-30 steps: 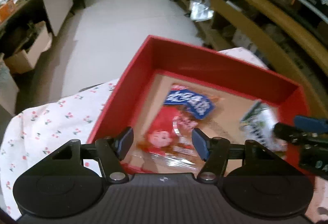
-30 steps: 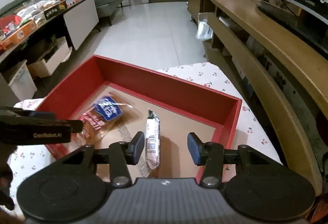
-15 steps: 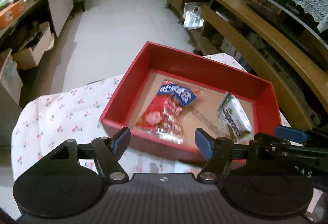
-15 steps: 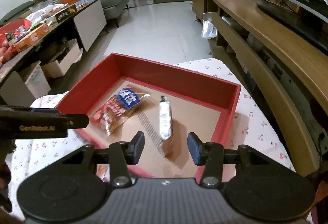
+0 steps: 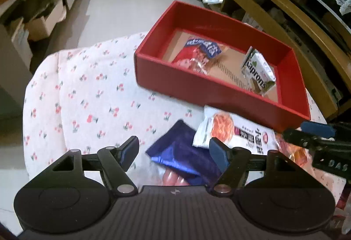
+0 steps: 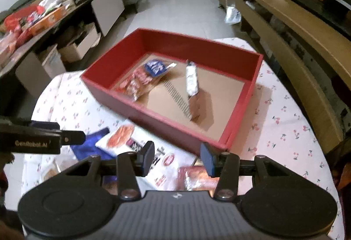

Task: Organize snacks
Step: 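Withdraw both tools from the tray back toward the snack pile, then grasp the red Trolli bag with left tool while right tool grasps white sausage pack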

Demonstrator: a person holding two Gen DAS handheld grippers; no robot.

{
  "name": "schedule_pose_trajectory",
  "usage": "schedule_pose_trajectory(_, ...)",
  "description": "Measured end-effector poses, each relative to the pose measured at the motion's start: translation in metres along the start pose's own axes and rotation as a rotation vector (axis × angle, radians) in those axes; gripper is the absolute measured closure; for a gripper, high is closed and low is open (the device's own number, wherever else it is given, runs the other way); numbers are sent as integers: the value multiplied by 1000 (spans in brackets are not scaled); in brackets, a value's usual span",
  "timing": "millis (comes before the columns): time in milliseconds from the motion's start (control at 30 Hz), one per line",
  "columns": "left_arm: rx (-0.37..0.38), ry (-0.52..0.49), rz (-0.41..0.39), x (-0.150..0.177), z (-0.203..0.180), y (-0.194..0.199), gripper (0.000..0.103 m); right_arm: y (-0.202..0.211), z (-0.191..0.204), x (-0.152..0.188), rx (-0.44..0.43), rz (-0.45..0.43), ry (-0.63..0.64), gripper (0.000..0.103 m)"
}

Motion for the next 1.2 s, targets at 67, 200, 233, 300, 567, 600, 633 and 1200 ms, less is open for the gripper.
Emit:
schedule_pose_trajectory(67,2,11,1,5,2,5,26,-6,7,5,-15,29,35,54)
schedule_pose_trajectory(200,8,69,-5,20,11,23,26,-12,21,12,-40,67,72,54)
schedule_pose_trajectory(233,15,88,-9,25,14,29,25,-12,24,12,-41,64,80,54)
schedule_pose_trajectory(300,34,130,-16,40,17,42,22,-11,27,11,-44,56,88,54)
schedule_pose_trajectory(567,32,222,59,100,-1,34,19,-7,25,22,-38,79,113,53)
schedule_pose_trajectory(600,22,237,65,103,-2,28,18,-5,25,24,-37,79,117,53)
schedule_pose_trajectory(633,19,243,57,104,-4,23,16,-3,24,27,-37,78,119,53)
schedule_pose_trajectory(1200,19,250,40,102,-9,13,15,-14,-6,68,-14,186,47,48)
Point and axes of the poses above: each gripper's, at about its wrist camera, not at the fingertips, and y roughly against the way its jaws point, z to its left, x to its underside, the point moved 7 cm from there along -y, roughly the way its jaws point, and after that the axes turned 8 degrees about -y, right-handed, at the moved point
